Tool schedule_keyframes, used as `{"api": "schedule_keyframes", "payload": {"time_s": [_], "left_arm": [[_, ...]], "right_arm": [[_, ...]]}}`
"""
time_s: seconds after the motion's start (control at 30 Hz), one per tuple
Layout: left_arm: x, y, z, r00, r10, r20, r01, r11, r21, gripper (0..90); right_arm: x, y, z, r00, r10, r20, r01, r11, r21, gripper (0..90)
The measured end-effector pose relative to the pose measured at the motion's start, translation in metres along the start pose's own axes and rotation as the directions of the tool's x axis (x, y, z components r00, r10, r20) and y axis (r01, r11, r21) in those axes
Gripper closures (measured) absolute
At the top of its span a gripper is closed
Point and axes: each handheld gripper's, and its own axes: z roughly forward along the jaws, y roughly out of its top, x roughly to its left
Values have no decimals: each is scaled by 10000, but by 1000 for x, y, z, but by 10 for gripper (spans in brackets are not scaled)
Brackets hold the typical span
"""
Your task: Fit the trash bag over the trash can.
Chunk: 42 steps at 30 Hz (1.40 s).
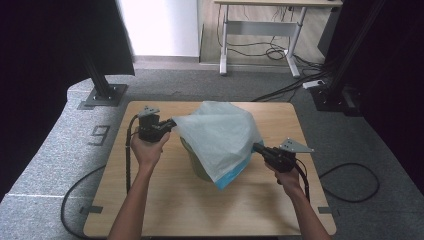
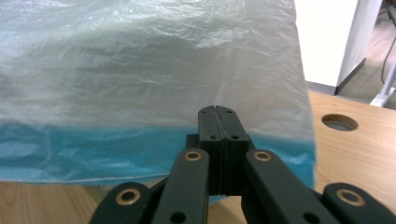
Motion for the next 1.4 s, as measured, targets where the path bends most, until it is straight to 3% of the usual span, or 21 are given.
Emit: {"api": "schedule_keyframes", "payload": {"time_s": [0.13,0.3,0.4,0.67,0.8,0.87,0.93,1.0,1.03,1.1,1.2,1.4], "left_arm": [[4,0,-1,9999,-100,-41,100,9999,-18,888],[3,1,-1,9999,-104,-40,104,9999,-2,888],[4,1,-1,9999,-141,-12,141,9999,9,888],[4,1,0,9998,-208,29,208,9998,17,887],[4,1,1,9998,-212,35,212,9998,53,887],[4,1,1,9998,-194,41,194,9998,67,887],[3,1,1,9998,-192,56,192,9998,69,886],[3,1,2,9998,-188,74,187,9998,81,886],[2,1,2,9998,-188,75,188,9998,78,886],[2,0,3,9998,-192,95,191,9998,83,886],[0,1,4,9997,-157,205,154,9998,136,885],[-11,4,9,9992,86,402,-91,9999,123,884]], "right_arm": [[1,-6,-8,9985,-358,416,354,9993,117,674],[4,-14,-16,9890,-777,1255,760,9969,186,537],[4,-22,-19,9807,-942,1712,894,9954,355,496],[5,-32,-10,9634,-1187,2404,1031,9917,767,391],[4,-25,-9,9538,-1043,2818,959,9944,436,373],[3,-19,-10,9533,-970,2860,945,9953,223,373],[3,-13,-12,9547,-1016,2797,1040,9946,63,411],[3,-7,-13,9541,-1144,2768,1210,9926,-69,614],[2,-5,-15,9484,-1168,2947,1274,9917,-171,720],[-1,0,-16,9612,-897,2609,1020,9942,-340,846],[-1,6,-19,9656,-876,2447,1006,9941,-411,883],[-3,26,-35,9611,-355,2740,669,9921,-1062,883]]}}
